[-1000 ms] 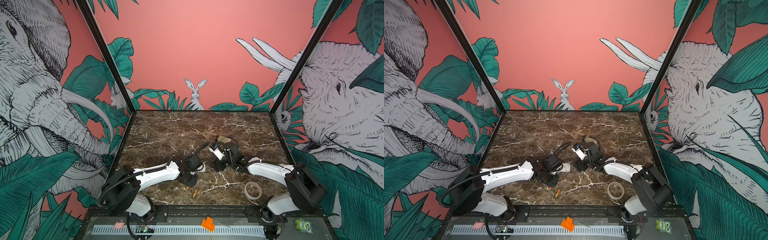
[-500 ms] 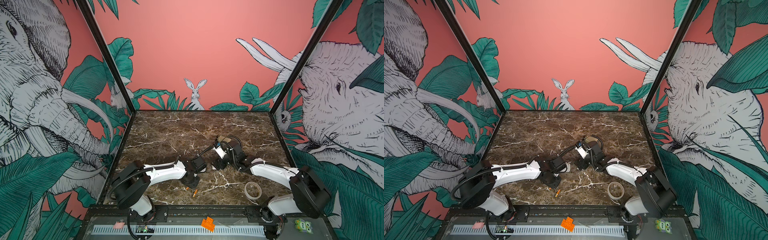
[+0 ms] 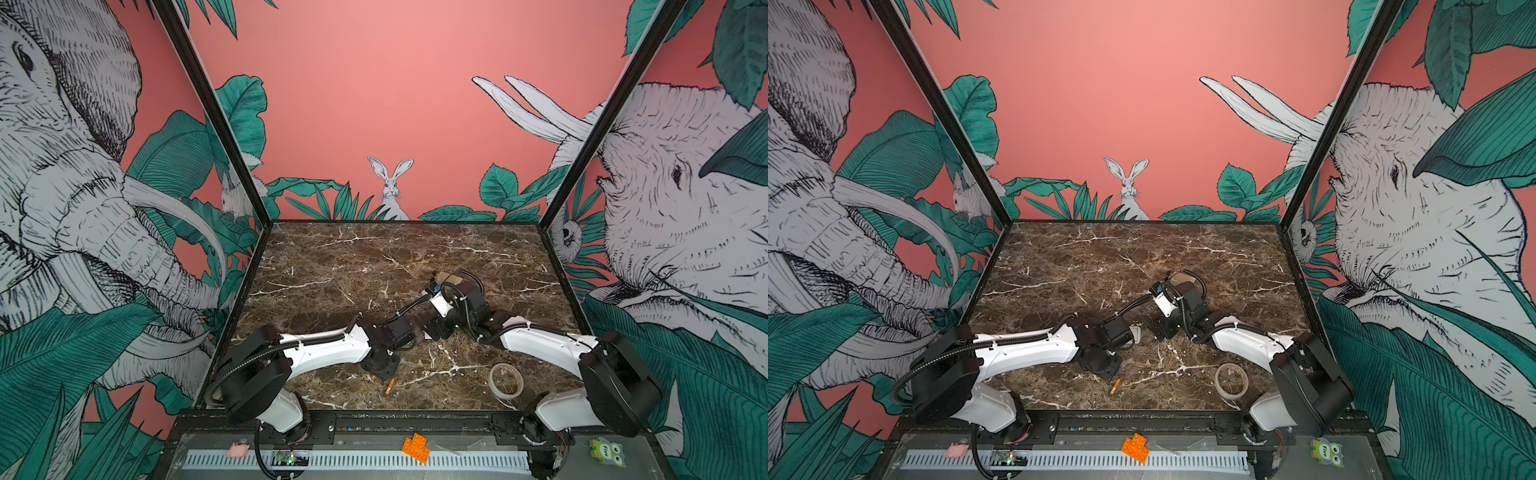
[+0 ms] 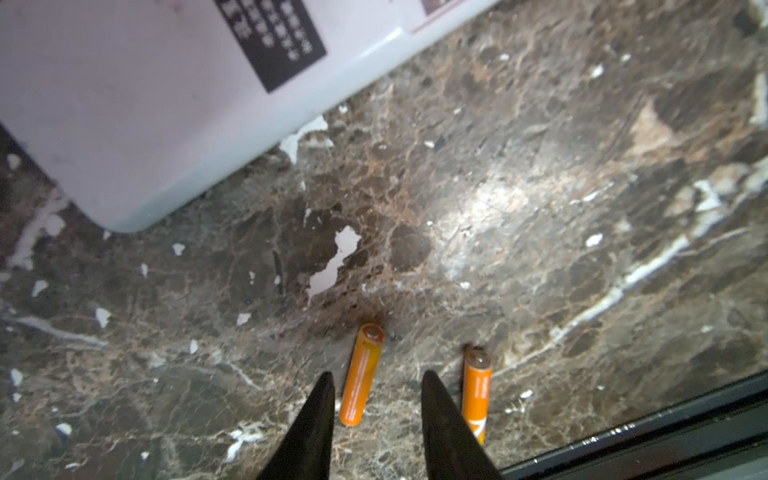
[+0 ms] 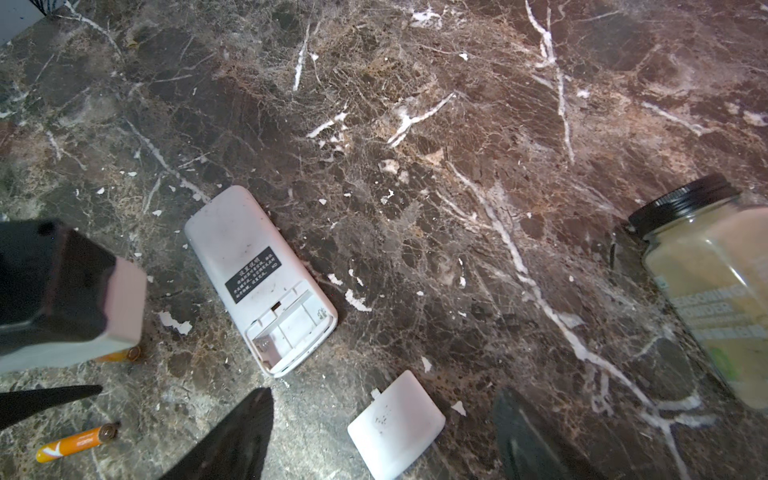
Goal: Load the batteries into the remote control
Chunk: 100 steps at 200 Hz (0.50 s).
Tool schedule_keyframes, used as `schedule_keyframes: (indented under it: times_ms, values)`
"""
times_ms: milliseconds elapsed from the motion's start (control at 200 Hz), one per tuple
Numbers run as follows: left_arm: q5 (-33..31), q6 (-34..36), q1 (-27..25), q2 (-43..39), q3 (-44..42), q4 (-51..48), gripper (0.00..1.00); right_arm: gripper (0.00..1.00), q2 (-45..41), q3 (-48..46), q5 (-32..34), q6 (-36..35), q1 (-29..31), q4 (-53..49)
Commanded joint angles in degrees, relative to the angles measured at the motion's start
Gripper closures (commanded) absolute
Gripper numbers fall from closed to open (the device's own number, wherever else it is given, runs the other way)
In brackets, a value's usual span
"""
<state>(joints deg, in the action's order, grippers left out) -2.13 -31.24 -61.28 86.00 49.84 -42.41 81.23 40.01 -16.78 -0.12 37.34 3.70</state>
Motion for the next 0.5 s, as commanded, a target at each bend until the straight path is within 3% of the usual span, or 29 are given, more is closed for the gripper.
schedule_keyframes:
  times_ms: [0,495]
  values:
    - [-1.99,-2.3,-1.56,-1.38,2.26,-3.12,0.63,0.18,-0.48,-0.72,-0.47,0.54,-0.25,2.1]
    - [1.21,-8.32,-6.09,2.36,2.78,3.43,0.65,0.18,0.04,-0.78,1.36,0.36,-0.58,1.4]
